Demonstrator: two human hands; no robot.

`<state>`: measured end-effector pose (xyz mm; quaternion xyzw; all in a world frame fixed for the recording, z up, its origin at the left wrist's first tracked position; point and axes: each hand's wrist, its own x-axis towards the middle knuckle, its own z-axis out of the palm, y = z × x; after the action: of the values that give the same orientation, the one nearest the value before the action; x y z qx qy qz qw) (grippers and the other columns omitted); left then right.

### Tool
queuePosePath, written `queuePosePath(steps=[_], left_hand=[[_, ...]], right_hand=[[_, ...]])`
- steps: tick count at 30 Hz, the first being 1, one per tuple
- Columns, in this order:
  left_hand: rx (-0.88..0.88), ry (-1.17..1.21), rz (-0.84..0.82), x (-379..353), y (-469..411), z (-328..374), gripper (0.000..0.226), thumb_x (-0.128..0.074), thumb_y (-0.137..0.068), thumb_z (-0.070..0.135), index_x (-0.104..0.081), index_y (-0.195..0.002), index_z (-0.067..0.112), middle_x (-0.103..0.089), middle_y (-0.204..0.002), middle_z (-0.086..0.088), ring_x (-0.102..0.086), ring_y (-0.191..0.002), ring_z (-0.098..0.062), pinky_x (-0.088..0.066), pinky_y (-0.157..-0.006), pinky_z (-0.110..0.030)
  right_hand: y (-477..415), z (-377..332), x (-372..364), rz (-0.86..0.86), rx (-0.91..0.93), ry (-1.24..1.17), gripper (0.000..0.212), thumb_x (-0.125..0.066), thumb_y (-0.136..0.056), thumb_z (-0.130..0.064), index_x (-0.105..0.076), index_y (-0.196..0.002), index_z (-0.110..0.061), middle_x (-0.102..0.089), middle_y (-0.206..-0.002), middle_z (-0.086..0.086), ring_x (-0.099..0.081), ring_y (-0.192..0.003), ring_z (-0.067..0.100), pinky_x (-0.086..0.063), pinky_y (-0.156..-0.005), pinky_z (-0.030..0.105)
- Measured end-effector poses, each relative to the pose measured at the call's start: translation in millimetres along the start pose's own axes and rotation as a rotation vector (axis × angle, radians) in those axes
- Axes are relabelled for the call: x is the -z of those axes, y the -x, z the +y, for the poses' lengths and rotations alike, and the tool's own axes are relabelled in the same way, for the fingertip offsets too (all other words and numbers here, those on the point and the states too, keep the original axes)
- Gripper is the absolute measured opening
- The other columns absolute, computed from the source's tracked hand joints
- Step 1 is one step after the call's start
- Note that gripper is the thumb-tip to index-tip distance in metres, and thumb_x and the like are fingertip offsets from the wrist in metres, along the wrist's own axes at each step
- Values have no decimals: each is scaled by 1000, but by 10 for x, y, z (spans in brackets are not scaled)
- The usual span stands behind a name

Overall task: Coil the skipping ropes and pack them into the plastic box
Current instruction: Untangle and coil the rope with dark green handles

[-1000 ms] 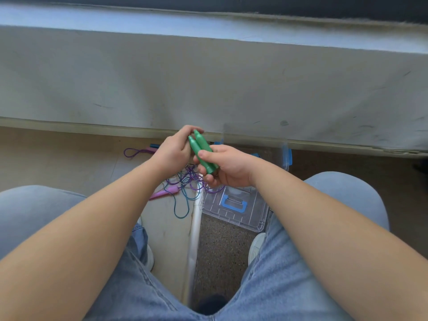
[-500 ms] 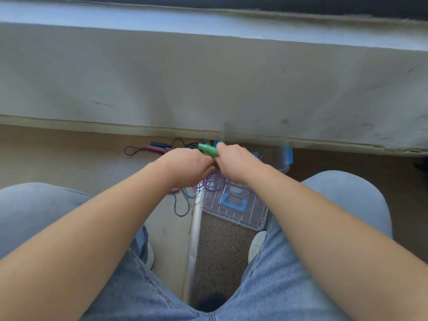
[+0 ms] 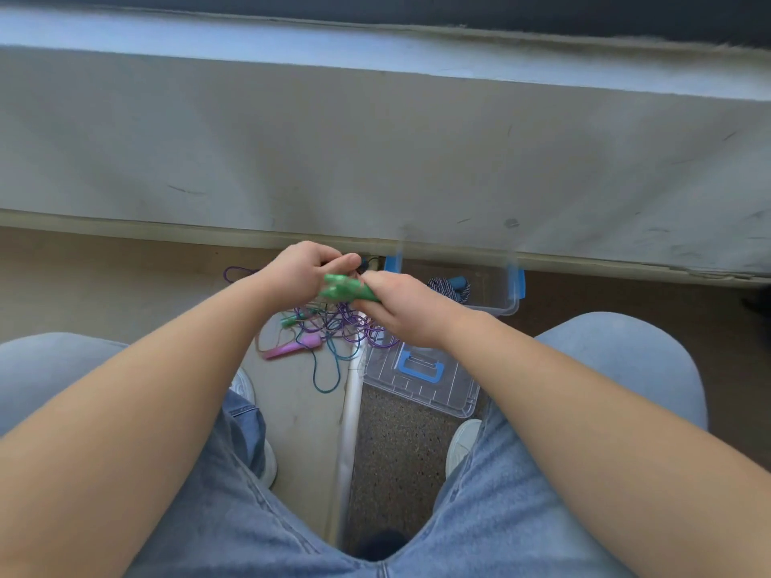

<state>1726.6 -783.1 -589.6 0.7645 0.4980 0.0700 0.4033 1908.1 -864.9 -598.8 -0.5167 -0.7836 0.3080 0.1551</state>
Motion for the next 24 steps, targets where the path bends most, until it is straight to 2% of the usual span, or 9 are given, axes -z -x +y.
queuePosePath(steps=[2,4,7,9,12,14,17,20,24], left_hand=[[75,119,12,-78,11,-16,42,-57,-94,48,-65,-67,17,-48,-52,9,-41,-51,-11,-33,-52,-25],[79,66,36,-183,14,29,39,-49,-92,40,-55,-67,11,-46,-56,1,-39,-58,-20,-29,-51,-30],[28,-132,48,-286,77,151,47,-35,-105,36,-46,-64,14,-47,-58,0,-41,-57,-21,-29,-54,-36],[-78,-247,-3,-319,138,194,45,-35,-105,36,-43,-65,17,-48,-58,1,-43,-57,-16,-28,-54,-36],[-269,-403,-62,-334,179,226,43,-39,-103,35,-40,-64,20,-46,-55,3,-42,-53,-13,-28,-55,-36],[-386,-509,-39,-288,141,225,42,-41,-102,37,-41,-63,19,-44,-54,3,-42,-53,-18,-33,-55,-37],[-522,-626,56,-170,87,213,44,-35,-97,48,-48,-66,19,-45,-57,4,-43,-56,-24,-39,-53,-35],[-543,-596,215,-44,41,179,50,-31,-92,58,-52,-66,21,-44,-60,8,-45,-59,-22,-35,-53,-31],[-487,-493,304,50,-7,102,49,-55,-86,64,-62,-68,19,-53,-65,8,-52,-60,-19,-39,-57,-28]], right_hand=[[6,-6,38,101,-23,-37,17,-53,-103,-25,-54,-98,-8,-54,-91,1,-49,-81,19,-33,-71,30],[-1,-1,55,186,-86,-46,16,-53,-103,-25,-52,-96,-12,-56,-90,5,-52,-83,25,-33,-72,31],[-38,52,68,281,-231,-19,24,-51,-104,-29,-58,-110,-7,-65,-107,17,-60,-102,38,-43,-81,40],[-51,112,75,306,-321,8,31,-49,-104,-29,-54,-126,-8,-65,-117,19,-58,-110,41,-42,-85,42],[-45,162,82,241,-359,68,50,-46,-104,-25,-32,-152,-18,-63,-123,21,-57,-112,41,-42,-86,43],[-38,185,60,170,-308,145,49,-44,-104,-24,-31,-151,-23,-62,-118,20,-58,-108,42,-43,-84,44],[-22,181,62,81,-259,196,37,-42,-105,-24,-36,-142,-19,-61,-114,17,-59,-102,41,-45,-79,45],[5,134,79,35,-220,150,26,-40,-106,-26,-38,-130,-16,-62,-108,14,-60,-93,38,-46,-74,46],[24,107,35,-123,-196,188,30,-45,-104,-21,-34,-131,-14,-64,-103,13,-61,-89,35,-49,-75,48]])
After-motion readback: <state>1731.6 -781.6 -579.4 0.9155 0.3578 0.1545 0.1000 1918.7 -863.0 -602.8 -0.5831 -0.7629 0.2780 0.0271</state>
